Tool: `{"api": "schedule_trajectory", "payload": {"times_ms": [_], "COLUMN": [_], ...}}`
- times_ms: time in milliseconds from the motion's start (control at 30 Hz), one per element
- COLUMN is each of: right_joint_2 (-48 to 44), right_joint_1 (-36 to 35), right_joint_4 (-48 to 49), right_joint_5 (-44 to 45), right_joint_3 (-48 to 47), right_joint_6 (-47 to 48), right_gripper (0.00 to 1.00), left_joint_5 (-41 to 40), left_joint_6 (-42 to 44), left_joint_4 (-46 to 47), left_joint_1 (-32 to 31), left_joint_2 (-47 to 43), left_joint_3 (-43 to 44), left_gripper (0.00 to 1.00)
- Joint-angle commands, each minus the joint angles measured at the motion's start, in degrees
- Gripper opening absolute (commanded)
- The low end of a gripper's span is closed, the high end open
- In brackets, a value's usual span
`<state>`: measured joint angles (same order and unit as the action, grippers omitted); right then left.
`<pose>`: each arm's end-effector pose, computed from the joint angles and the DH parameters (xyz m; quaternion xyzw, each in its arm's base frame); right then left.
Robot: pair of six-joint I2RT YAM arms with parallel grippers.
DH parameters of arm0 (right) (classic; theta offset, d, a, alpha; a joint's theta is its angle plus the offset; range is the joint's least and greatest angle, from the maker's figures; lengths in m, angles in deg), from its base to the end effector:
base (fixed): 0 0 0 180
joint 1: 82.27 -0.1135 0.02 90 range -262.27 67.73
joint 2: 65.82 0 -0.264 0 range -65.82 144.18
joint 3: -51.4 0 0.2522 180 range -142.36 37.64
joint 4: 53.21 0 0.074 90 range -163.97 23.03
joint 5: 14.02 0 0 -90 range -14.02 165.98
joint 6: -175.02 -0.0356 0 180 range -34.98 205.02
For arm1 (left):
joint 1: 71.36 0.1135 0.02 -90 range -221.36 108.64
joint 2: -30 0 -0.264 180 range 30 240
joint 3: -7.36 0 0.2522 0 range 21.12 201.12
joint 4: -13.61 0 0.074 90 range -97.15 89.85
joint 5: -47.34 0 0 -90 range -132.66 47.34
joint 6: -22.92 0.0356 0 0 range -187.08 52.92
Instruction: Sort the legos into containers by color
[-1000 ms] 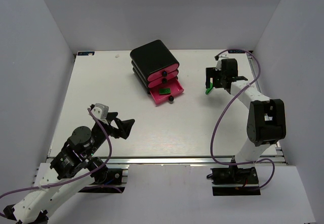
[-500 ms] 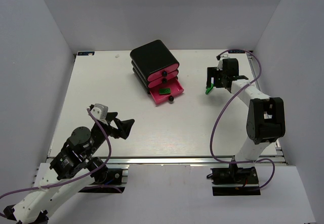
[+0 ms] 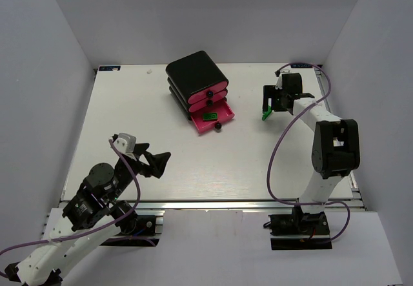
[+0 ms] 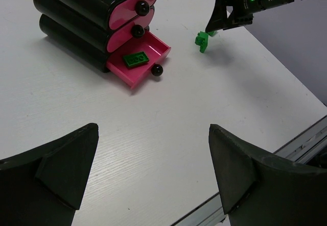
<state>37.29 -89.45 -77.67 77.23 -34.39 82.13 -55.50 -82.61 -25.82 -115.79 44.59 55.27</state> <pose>0.3993 0.0495 0.2225 -0.0297 0.9122 0.0259 0.4078 0.0651 -0.0527 0.3070 0.1121 0.7344 -0.2599 0.6169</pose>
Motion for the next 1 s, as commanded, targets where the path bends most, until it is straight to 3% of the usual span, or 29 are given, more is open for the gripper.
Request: {"api": "schedule_trajectory", "payload": {"times_ms": [0,467,967], "right_joint_2": [0.95,2.01,1.57], "right_joint_1": [0.06,0.06,0.24], "right_joint_4": [-1.17,-1.52,-0.55], "right_joint_5": [0.85,0.67,2.70], "right_joint_3": [-2.59,-2.68,-2.85], "right_joint_6": [-1.49,-8.43,-9.67], "right_gripper": [0.85,0.82,0.82], "left_joint_5": [0.71,0.36,0.89], "left_joint_6": [0.15,-0.20,0.06], "left_joint_4": [0.36,-0.26,0.09], "left_joint_1": [-0.22,-0.22,-0.22], "left_joint_2": [-0.18,0.26,0.26], "left_joint_3": [-0.58,-0.58,-0.58], "left_gripper": [0.98,0.98,0.98]}}
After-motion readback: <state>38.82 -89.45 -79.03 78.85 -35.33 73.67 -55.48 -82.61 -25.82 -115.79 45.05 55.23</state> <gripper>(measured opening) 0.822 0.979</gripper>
